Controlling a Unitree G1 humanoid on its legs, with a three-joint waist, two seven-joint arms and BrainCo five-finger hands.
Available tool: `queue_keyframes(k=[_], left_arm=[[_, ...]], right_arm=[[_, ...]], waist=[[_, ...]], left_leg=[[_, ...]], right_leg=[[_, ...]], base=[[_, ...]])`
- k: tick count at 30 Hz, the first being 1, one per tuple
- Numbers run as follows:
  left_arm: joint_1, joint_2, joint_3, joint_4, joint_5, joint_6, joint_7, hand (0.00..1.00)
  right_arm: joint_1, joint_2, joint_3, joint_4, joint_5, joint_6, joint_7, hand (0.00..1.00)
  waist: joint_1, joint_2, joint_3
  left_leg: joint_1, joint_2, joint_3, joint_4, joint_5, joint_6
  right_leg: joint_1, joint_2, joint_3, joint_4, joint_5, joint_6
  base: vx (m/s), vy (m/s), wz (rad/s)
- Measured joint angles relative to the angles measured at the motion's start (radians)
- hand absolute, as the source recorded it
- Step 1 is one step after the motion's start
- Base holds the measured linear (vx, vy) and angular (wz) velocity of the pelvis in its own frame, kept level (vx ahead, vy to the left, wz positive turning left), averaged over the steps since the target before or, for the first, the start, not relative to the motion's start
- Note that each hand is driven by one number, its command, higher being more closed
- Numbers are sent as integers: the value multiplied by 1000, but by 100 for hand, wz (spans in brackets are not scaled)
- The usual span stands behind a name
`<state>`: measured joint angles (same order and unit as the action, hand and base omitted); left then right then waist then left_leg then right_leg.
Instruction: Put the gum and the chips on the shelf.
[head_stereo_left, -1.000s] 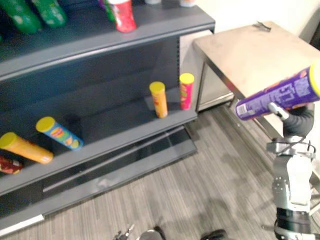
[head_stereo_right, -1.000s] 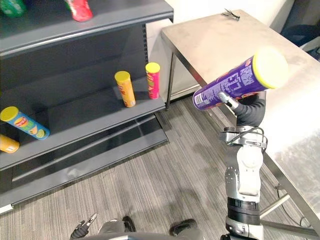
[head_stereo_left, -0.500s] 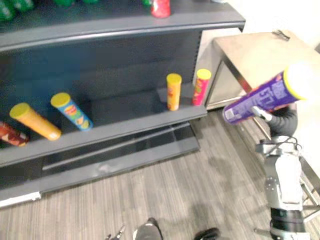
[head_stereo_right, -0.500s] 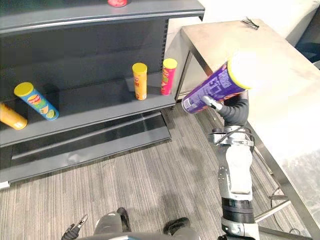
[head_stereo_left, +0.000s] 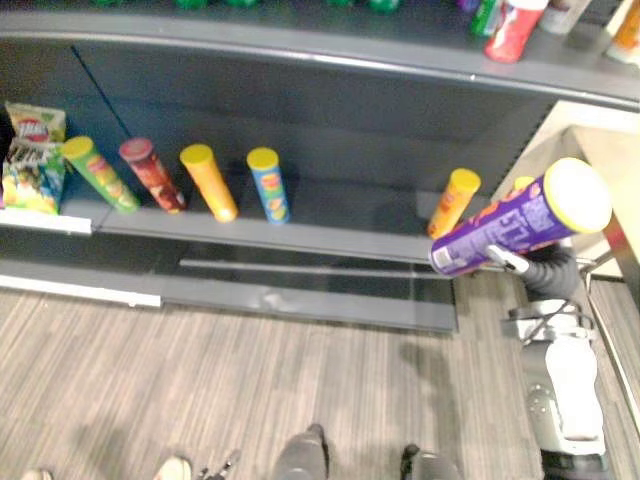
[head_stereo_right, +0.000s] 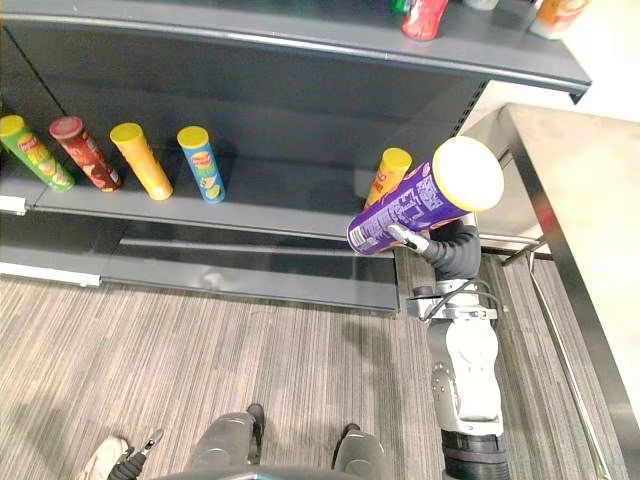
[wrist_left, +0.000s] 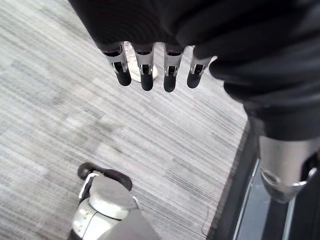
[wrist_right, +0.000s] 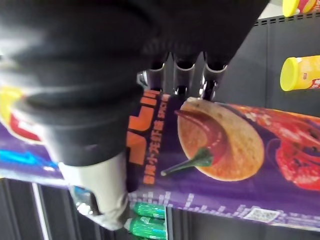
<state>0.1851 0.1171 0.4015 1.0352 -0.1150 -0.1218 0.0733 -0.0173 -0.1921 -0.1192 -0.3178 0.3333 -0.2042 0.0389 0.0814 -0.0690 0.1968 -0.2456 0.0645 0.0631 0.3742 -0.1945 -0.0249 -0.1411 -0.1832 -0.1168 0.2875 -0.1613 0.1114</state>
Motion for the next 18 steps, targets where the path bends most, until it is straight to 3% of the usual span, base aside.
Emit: queue_keyframes(k=[4,8,18], left_arm=[[4,-38,-3,1,0,0,-13,0],[3,-39,-4,0,1,1,-23,0],[2,-38,-16,-3,5,2,-37,0]], right_arm=[[23,37,-40,-2,31,0,3,100],[51,55,-66,-22,32,0,5,100],[85,96,-67,-16,28,2,11,100]], waist=[[-21,-3,-3],[-23,-6,-5],[-42,-8,-19]], left_leg=[[24,13,-47,-68,31,-27],[34,18,-52,-153,79,-40],[112,12,-34,-308,146,-46]], right_leg=[[63,28,-53,-84,13,2],[64,42,-68,-143,40,-10],[81,41,-54,-189,64,-11]], base=[[45,-113,26],[57,-70,10],[42,-9,-4]])
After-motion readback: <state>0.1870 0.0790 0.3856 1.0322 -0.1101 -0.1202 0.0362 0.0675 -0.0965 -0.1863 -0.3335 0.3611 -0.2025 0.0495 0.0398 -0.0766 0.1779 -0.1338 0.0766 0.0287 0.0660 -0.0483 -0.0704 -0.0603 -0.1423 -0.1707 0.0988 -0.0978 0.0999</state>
